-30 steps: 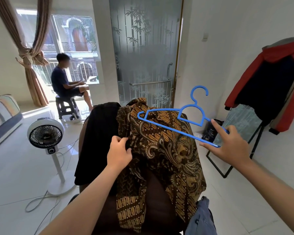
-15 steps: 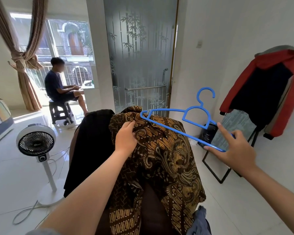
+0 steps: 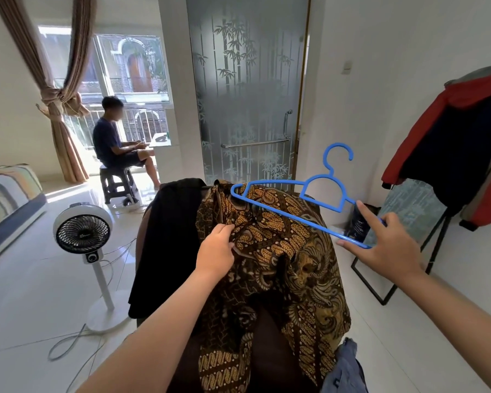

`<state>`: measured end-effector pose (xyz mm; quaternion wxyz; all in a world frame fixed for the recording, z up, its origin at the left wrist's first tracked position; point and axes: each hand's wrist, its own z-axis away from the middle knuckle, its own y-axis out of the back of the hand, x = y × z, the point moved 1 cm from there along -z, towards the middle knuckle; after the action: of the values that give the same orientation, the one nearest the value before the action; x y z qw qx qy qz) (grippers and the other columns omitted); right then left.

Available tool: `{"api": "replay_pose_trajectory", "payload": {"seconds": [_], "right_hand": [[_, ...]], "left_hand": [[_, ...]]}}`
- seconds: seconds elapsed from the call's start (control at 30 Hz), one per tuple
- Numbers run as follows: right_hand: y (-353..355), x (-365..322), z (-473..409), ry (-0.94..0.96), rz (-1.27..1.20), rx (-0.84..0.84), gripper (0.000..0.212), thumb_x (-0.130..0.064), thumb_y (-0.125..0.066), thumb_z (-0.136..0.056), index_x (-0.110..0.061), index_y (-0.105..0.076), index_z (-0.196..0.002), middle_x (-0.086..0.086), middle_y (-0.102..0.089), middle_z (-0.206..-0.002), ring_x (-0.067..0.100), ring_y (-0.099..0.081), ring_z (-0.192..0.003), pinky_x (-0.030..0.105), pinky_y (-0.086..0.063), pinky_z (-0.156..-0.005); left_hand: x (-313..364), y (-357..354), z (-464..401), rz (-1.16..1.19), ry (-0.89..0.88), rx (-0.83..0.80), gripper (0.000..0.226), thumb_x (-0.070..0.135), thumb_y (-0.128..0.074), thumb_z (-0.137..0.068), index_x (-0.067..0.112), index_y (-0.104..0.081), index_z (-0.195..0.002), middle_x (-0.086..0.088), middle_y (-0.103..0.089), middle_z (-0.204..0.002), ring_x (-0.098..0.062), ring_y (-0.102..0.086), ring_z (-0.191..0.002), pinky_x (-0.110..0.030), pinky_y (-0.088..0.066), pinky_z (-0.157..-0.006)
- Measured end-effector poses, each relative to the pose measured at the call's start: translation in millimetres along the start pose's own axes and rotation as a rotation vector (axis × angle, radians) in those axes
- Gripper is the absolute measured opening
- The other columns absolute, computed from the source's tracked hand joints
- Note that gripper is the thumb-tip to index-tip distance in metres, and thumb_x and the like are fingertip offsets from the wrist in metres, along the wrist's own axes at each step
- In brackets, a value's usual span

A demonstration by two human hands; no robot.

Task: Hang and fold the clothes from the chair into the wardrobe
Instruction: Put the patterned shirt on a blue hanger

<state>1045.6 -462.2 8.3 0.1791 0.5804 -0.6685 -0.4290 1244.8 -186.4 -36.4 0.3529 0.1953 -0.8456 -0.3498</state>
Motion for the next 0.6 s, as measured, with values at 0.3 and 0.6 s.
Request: {"api": "replay_pose_trajectory", "payload": {"seconds": [0.3, 0.6], "right_hand": [[19, -2, 3, -0.02, 0.008, 0.045, 0.093, -0.08, -0.044, -0.067, -0.018, -0.053, -0.136, -0.002, -0.031, -0.08, 0.011, -0.029, -0.054, 0.01, -0.01, -0.046], [31, 26, 5, -0.104, -0.005, 0.035, 0.094, -0.079, -0.046, -0.066, -0.021, -0.048, -0.14, 0.0, -0.033, -0.079, 0.014, -0.032, -0.052, 0.013, -0.018, -0.043]], "left_hand": [[25, 43, -54, -0.019, 0.07, 0.246, 0.053, 0.051, -0.052, -0.087, 0.011, -0.047, -0.122, -0.008, -0.056, -0.107, -0.025, -0.05, -0.102, -0.04, -0.052, -0.077], [37, 30, -93, 0.044, 0.086, 0.025, 0.049, 0.046, -0.028, -0.098, 0.012, -0.054, -0.122, -0.01, -0.064, -0.114, -0.029, -0.057, -0.108, -0.043, -0.044, -0.093]]}}
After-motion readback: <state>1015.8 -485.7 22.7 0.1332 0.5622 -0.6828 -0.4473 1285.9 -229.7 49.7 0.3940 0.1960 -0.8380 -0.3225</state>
